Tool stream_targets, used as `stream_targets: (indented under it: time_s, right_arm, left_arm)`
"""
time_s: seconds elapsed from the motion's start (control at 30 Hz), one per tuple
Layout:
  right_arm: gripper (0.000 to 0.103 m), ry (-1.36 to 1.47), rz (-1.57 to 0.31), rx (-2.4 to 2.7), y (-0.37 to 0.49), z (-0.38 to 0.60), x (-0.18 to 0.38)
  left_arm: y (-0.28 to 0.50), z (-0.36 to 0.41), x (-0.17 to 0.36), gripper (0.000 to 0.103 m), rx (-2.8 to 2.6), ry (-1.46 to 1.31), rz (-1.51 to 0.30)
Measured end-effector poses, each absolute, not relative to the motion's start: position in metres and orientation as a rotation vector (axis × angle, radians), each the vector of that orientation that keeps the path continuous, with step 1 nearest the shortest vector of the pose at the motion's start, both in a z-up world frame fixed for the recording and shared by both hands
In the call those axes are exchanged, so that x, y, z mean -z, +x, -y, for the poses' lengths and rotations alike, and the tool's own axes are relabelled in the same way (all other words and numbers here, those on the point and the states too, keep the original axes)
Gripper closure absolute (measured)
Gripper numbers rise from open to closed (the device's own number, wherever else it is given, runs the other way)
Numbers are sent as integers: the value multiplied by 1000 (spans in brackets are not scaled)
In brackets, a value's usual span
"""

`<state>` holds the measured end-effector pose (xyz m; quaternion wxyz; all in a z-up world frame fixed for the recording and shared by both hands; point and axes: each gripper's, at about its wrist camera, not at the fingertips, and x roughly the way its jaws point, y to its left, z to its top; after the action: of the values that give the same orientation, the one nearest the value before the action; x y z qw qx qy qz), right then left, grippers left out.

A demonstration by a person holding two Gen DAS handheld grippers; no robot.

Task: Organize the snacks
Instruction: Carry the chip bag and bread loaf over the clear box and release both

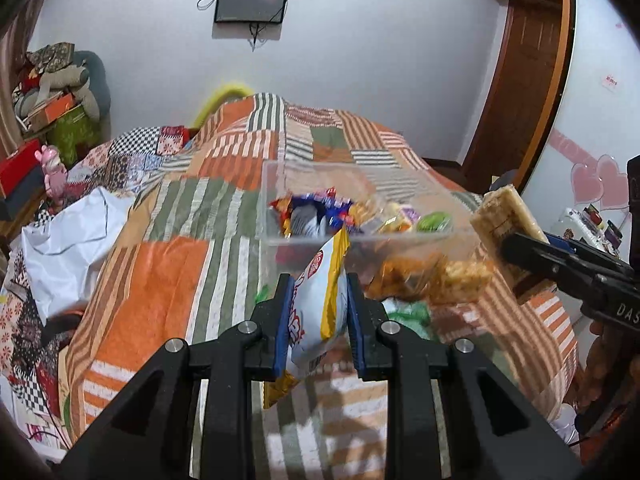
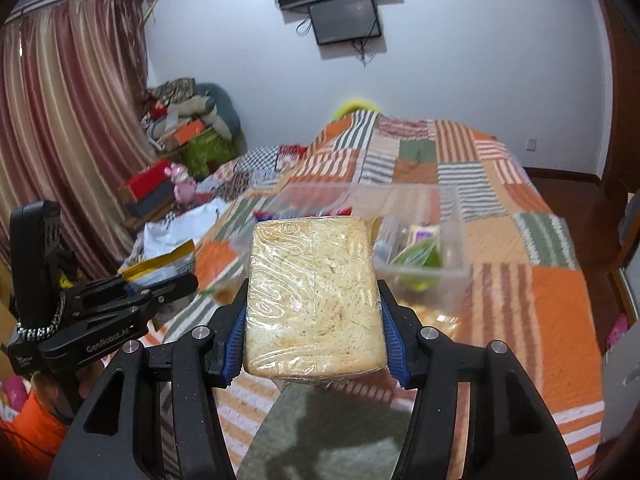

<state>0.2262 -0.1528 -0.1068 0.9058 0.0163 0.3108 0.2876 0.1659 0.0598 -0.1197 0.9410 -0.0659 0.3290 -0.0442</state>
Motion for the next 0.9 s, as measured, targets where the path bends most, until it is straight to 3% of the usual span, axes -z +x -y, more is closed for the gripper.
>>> stream_targets:
  time_s: [0.9]
  right_arm:
    - [50, 42, -552, -522, 288, 169, 91]
  left_arm:
    - [264, -5, 84, 78, 179, -62, -621]
